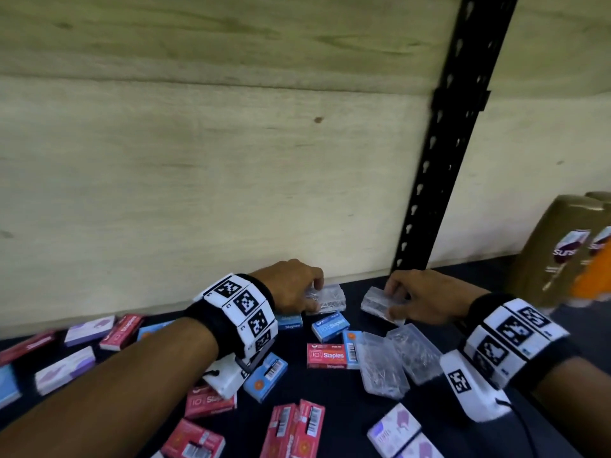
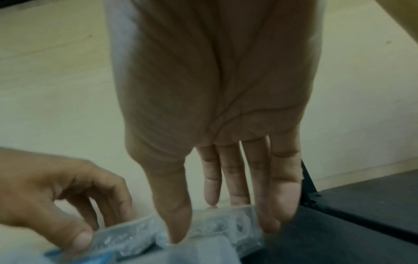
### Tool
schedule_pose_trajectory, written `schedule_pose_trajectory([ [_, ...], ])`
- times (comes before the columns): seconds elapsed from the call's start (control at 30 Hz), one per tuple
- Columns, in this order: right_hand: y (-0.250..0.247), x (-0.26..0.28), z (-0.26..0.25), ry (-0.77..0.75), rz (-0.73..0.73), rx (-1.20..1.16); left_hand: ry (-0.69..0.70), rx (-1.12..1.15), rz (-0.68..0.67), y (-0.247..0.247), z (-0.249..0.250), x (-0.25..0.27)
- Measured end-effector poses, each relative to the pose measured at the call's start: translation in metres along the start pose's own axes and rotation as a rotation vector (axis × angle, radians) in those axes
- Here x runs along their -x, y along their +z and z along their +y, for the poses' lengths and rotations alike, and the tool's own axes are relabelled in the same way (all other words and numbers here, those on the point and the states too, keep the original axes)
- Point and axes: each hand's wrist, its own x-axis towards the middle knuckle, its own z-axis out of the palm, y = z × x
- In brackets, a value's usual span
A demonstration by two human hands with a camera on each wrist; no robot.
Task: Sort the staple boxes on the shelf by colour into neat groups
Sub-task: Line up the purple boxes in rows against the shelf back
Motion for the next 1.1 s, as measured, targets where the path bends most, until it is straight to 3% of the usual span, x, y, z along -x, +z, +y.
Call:
schedule_pose_trajectory([
  [0.23,-0.006,-0.013,0.014,0.053,-0.062,-0.333,0.046,0.125,-0.145,-0.014,-0.001,-0.002],
  [0.4,-0.003,-0.018,0.015,0.166,-0.097,-0.516,0.008,0.280,-0.169,-0.014,-0.003,-0.010],
  [0.57,-0.002,-0.021,0.016,0.208,-0.018,-0.642,-0.080,0.477,-0.120,-0.010,0.000,-0.018],
  [0.8,-0.003,-0.022,0.017,0.160,-0.036,-0.604,-0.029,0.343,-0.089,-0.010,0.000,-0.017],
  [1.1,-0.006,-0.012,0.007,0.134,0.037,-0.510,-0.032,0.342,-0.027,-0.017,-0.007,0.008],
])
